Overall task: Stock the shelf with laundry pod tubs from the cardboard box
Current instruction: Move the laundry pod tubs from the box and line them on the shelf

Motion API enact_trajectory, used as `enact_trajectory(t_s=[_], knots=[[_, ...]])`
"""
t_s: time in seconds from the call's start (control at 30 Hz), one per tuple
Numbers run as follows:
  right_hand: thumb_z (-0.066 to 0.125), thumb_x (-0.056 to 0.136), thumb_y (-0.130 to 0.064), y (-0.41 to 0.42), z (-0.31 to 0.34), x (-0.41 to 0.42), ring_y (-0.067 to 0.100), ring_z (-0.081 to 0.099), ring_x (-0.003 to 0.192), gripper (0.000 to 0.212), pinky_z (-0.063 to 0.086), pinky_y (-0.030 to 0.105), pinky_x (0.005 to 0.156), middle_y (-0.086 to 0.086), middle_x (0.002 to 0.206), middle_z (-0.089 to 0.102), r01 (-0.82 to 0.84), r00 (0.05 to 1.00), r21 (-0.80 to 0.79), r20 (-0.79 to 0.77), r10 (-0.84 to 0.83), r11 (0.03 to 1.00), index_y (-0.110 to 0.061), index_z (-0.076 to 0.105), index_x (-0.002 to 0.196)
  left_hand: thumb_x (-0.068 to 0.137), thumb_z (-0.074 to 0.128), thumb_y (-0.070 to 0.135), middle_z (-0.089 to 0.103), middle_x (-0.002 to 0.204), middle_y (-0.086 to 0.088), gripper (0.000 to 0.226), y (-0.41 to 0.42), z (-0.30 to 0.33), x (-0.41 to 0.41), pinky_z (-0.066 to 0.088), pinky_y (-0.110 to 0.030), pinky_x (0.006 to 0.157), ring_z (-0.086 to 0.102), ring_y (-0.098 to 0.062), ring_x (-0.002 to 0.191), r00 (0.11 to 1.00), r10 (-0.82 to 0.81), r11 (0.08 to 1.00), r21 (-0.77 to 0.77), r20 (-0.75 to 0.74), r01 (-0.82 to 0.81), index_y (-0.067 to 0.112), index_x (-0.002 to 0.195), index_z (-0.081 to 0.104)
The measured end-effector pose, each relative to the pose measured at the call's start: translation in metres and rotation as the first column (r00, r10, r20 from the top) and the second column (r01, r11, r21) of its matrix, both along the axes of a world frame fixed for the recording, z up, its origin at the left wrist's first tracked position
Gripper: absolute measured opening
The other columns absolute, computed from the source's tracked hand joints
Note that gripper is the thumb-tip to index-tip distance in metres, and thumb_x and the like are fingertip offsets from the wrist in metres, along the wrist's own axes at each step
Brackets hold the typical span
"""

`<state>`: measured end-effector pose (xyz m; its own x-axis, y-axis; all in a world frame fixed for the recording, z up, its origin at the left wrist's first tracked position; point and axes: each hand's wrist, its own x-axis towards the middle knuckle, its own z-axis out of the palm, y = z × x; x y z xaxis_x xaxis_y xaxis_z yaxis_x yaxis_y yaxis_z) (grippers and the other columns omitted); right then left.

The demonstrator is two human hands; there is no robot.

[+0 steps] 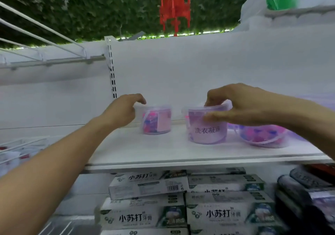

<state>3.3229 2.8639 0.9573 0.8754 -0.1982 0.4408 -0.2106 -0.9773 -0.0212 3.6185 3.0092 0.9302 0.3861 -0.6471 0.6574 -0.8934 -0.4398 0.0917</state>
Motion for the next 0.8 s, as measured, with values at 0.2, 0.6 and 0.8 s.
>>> enact_trajectory(t_s=[0.2,0.6,0.8], knots=[[0.049,0.081,-0.056,0.007,-0.003,0.011,0.016,0.059,0.093,0.028,0.05,0.041,0.081,-0.012,0.099,0.066,0.083,0.996,-0.078,0.047,-0.079,0.994,-0.032,0.058,0.091,0.085,0.061,0.049,0.065,0.098,0.016,0.019,-0.005,0.003,-0.016,0.045,-0.03,0.084,0.059,-0.007,0.097,0.964,-0.199,0.979,0.013,-0.175,0.204,0.031,0.09,0.066],[0.066,0.085,-0.024,0.012,-0.016,0.023,-0.001,0.058,0.095,0.025,0.044,0.027,0.083,-0.025,0.1,0.065,0.04,0.994,0.008,0.103,-0.041,0.999,-0.038,0.062,0.106,0.081,0.069,0.04,0.066,0.104,0.018,0.024,0.007,0.014,0.031,0.048,-0.028,0.087,0.062,-0.005,0.099,0.945,-0.245,0.95,0.142,-0.219,0.279,0.031,0.103,0.066],[0.066,0.084,-0.026,0.022,-0.025,0.041,0.007,0.06,0.092,0.025,0.047,0.032,0.082,-0.022,0.097,0.068,0.008,0.981,-0.03,0.194,-0.002,1.0,-0.038,0.063,0.106,0.086,0.065,0.042,0.064,0.113,0.009,0.016,-0.001,0.013,0.042,0.049,-0.037,0.092,0.063,-0.01,0.106,0.914,-0.316,0.921,0.149,-0.256,0.361,0.029,0.092,0.057]])
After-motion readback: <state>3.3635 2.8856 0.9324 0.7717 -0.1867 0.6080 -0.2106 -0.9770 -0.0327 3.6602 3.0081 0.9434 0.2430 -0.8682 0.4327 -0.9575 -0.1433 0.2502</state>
